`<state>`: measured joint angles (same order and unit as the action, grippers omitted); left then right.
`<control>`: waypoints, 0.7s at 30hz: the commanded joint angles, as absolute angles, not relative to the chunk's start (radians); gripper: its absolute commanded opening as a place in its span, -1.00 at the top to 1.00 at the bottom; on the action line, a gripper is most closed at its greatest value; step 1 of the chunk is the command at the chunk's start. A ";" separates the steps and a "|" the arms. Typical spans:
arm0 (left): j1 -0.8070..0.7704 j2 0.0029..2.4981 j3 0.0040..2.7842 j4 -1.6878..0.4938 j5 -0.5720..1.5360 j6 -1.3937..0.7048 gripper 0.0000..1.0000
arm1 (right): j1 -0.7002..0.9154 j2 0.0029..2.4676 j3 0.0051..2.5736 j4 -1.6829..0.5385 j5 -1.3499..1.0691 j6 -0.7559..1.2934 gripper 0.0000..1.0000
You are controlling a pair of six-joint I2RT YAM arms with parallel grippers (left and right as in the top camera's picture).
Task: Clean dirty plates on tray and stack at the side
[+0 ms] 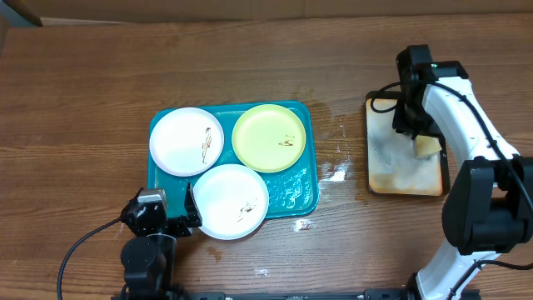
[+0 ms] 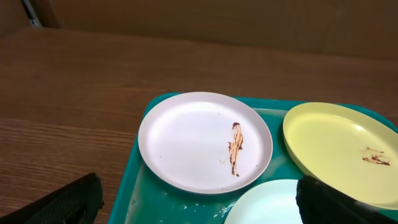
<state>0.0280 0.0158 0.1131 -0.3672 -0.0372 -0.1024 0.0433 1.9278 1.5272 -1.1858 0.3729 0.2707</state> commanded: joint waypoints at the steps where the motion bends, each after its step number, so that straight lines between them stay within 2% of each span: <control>1: 0.034 0.004 0.109 -0.362 -0.032 -0.109 -1.00 | 0.008 1.931 1.549 -1.186 0.363 0.311 0.12; 2: 0.034 0.004 0.109 -0.362 -0.033 -0.109 -0.99 | -0.009 1.932 1.548 -1.187 0.334 0.311 0.21; 4: 0.034 0.004 0.108 -0.362 -0.032 -0.109 -0.99 | -0.036 1.935 1.543 -1.187 0.304 0.311 0.23; 7: 0.034 0.004 0.109 -0.362 -0.033 -0.109 -0.99 | -0.075 1.949 1.535 -1.189 0.285 0.311 0.10; 21: 0.034 0.004 0.109 -0.362 -0.032 -0.109 -1.00 | -0.092 2.080 1.517 -1.156 0.202 0.311 0.03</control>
<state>0.0280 0.0158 0.1131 -0.3672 -0.0368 -0.1024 -0.0956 2.0449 1.5246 -1.1648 0.2466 0.3035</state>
